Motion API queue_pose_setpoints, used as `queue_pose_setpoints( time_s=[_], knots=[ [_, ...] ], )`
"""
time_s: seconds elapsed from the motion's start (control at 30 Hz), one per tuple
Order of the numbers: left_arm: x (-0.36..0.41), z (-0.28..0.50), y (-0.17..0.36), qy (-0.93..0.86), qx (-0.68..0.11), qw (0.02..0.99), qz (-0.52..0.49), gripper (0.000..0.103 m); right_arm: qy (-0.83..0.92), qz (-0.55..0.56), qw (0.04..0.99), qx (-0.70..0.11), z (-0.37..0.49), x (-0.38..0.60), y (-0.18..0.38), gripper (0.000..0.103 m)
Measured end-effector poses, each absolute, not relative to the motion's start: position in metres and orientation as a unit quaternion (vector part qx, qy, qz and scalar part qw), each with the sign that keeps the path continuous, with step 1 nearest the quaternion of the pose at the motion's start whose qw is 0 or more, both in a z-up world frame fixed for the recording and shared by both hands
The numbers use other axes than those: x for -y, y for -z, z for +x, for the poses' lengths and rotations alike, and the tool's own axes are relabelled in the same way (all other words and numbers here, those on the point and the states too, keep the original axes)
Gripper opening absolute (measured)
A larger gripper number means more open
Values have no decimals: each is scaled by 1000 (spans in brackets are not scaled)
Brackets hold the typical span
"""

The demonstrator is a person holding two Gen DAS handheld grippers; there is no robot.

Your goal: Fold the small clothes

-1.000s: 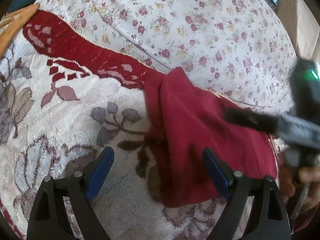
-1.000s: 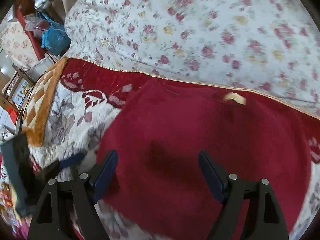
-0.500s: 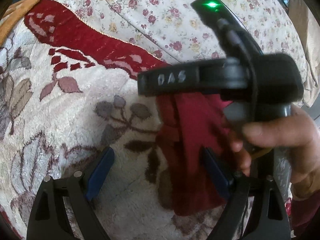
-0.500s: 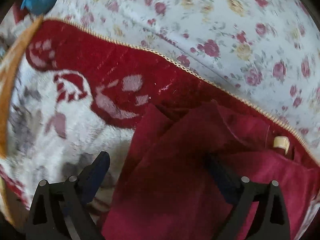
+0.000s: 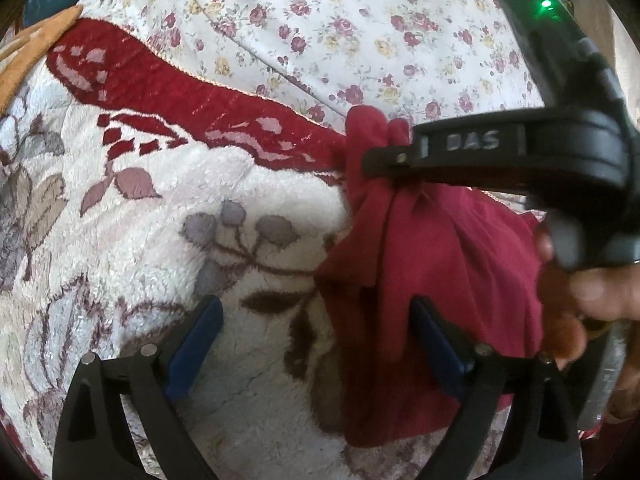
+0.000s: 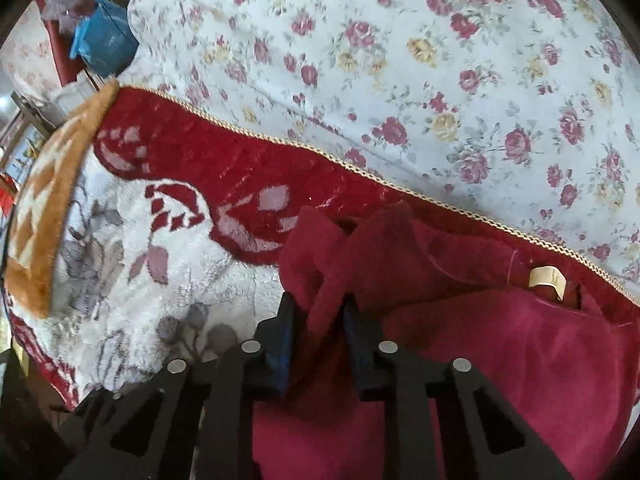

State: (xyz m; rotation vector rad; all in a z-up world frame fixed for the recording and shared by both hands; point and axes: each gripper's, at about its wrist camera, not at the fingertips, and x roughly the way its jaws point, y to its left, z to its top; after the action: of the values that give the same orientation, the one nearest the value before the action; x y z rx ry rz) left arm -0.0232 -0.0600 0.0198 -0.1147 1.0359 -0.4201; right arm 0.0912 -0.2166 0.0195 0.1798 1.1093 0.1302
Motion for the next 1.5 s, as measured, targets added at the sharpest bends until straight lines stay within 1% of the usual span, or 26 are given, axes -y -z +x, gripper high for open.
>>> queue_pose_setpoints(
  time_s=[0.3,0.33,0.37,0.4,0.43,0.47,0.5,0.53,0.73,0.83,0.9,1.07,1.17,1.27,1.5],
  knots=[
    [69,-24,-21,217,-477,850,-55,94,-77,135,849,-506,76,250,-37,19],
    [70,-25,-21,227,-476,847,-59,84,-77,139,850,-502,74,254,-39,19],
    [72,-26,-22,248,-481,838,-70,60,-77,141,850,-501,73,256,-41,19],
    [74,-26,-22,267,-489,827,-80,49,-79,147,850,-499,72,258,-42,18],
    [78,-27,-23,279,-493,820,-84,31,-83,153,849,-499,70,261,-43,18],
    [80,-29,-25,282,-492,820,-81,25,-84,155,849,-498,69,263,-43,18],
    [84,-34,-29,283,-485,824,-70,22,-84,156,850,-496,66,266,-44,17],
    [87,-38,-33,283,-481,827,-62,17,-83,159,851,-494,64,269,-45,17],
    [103,-56,-67,309,-462,829,-56,16,-86,180,855,-479,52,297,-63,15],
    [124,-60,-86,330,-459,823,-51,16,-85,184,861,-467,41,318,-78,15],
    [149,-65,-103,355,-450,819,-36,16,-76,191,866,-456,32,337,-87,15],
    [209,-80,-120,392,-438,809,11,15,-53,214,873,-436,6,392,-101,14],
    [248,-89,-112,412,-442,796,32,15,-32,224,871,-436,-9,422,-96,14],
    [280,-95,-96,421,-454,784,42,15,-14,243,864,-440,-23,451,-79,14],
    [325,-96,-45,416,-500,758,42,15,26,289,833,-471,-32,488,-21,14]
  ],
)
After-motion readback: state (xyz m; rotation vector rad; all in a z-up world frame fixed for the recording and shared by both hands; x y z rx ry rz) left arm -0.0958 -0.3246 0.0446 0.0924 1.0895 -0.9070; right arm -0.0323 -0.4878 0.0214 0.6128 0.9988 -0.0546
